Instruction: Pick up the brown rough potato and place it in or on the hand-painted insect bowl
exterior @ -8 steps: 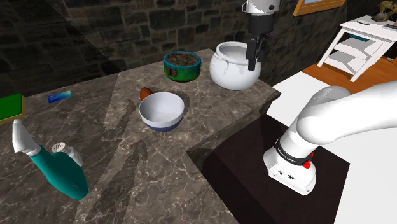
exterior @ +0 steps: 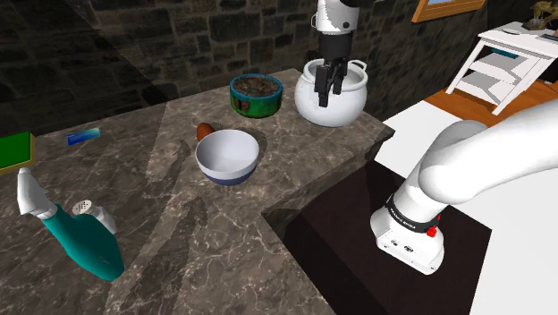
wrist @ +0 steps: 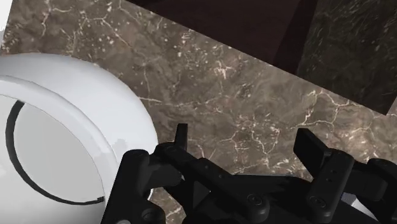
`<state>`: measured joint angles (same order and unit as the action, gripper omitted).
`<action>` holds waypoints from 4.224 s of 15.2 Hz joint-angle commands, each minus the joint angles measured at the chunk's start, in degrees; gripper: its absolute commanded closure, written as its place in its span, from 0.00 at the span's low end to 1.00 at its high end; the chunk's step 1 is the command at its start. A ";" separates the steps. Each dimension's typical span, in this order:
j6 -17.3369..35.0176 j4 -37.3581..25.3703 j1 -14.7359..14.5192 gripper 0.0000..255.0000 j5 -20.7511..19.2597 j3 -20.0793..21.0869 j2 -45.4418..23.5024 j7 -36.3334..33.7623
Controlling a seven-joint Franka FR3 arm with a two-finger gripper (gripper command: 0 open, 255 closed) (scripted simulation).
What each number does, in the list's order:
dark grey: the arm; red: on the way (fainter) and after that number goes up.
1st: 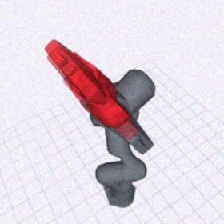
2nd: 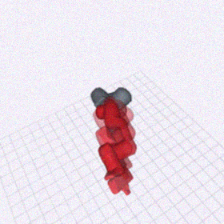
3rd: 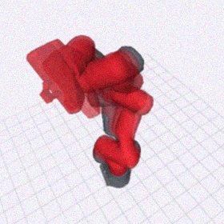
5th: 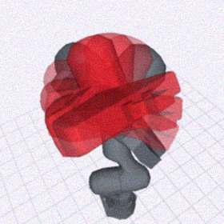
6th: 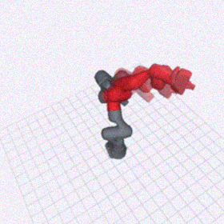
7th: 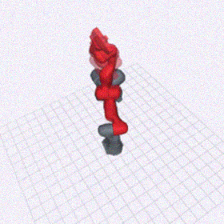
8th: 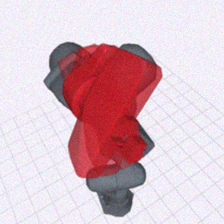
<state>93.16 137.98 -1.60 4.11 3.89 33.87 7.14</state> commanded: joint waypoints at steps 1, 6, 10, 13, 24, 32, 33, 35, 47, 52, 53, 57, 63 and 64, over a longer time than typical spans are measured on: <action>3.46 -0.99 -0.82 0.00 1.11 1.34 -3.45 -1.01; 10.76 -4.53 -2.35 0.00 2.64 4.06 -12.06 -2.86; 15.75 -8.55 -3.40 0.00 3.03 6.12 -19.27 -4.43; 18.94 -12.24 -4.17 0.00 2.78 7.53 -24.81 -5.73; 25.94 -30.80 -8.00 0.00 -1.72 11.05 -45.78 -11.23; 29.72 -35.63 -9.92 0.00 -3.93 11.25 -53.26 -12.90; 30.37 -35.33 -9.99 0.00 -4.02 11.23 -53.61 -12.96; 31.39 -34.86 -10.09 0.00 -4.17 11.18 -54.17 -13.06; 31.38 -34.88 -10.10 1.00 -4.17 11.19 -54.18 -13.07; 31.37 -34.90 -10.10 1.00 -4.18 11.18 -54.20 -13.07; 31.38 -34.87 -10.09 1.00 -4.17 11.18 -54.18 -13.06; 28.75 -36.25 -9.97 1.00 -3.85 11.33 -52.89 -13.03; 24.69 -38.72 -9.84 1.00 -3.46 11.49 -51.26 -13.03; 24.00 -39.18 -9.83 1.00 -3.41 11.51 -51.02 -13.04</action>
<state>117.79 99.18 -11.44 0.65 15.39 -17.37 -5.88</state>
